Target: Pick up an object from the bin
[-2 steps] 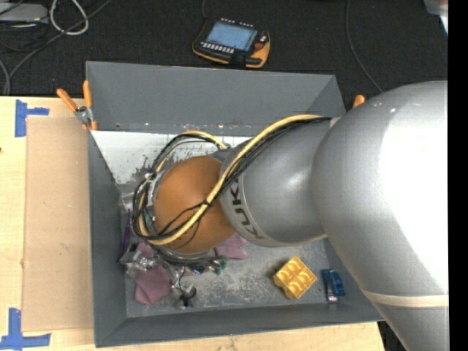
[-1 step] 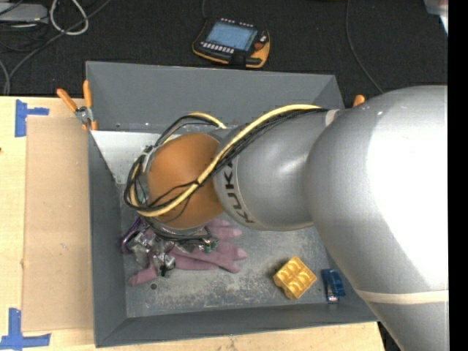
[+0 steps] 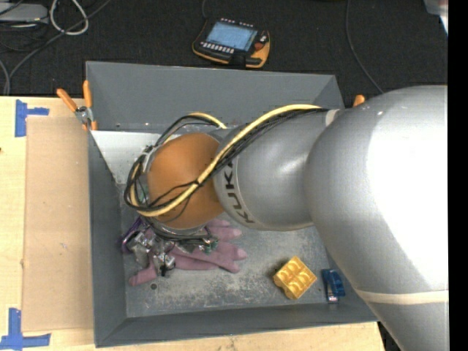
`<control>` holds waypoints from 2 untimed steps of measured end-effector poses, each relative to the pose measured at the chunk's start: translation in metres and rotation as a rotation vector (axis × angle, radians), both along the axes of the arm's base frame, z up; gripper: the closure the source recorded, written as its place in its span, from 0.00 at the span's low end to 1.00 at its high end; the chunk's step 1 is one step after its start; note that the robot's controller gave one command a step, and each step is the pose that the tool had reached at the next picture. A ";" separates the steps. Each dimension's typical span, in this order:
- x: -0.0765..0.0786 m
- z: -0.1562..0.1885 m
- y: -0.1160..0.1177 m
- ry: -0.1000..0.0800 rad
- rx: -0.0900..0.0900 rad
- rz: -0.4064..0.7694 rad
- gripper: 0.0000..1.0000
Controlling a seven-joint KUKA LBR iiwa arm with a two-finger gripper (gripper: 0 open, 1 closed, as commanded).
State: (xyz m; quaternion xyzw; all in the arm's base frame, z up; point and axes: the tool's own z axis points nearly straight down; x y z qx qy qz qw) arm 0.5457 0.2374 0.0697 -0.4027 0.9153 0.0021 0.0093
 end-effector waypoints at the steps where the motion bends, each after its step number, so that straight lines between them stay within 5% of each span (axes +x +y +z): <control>1: -0.012 0.026 0.001 0.011 -0.005 0.011 1.00; 2: -0.024 0.073 -0.022 0.009 -0.005 0.071 1.00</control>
Offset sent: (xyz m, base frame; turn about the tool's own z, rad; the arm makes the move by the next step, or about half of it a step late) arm -0.0247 -0.0217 0.0738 -0.0741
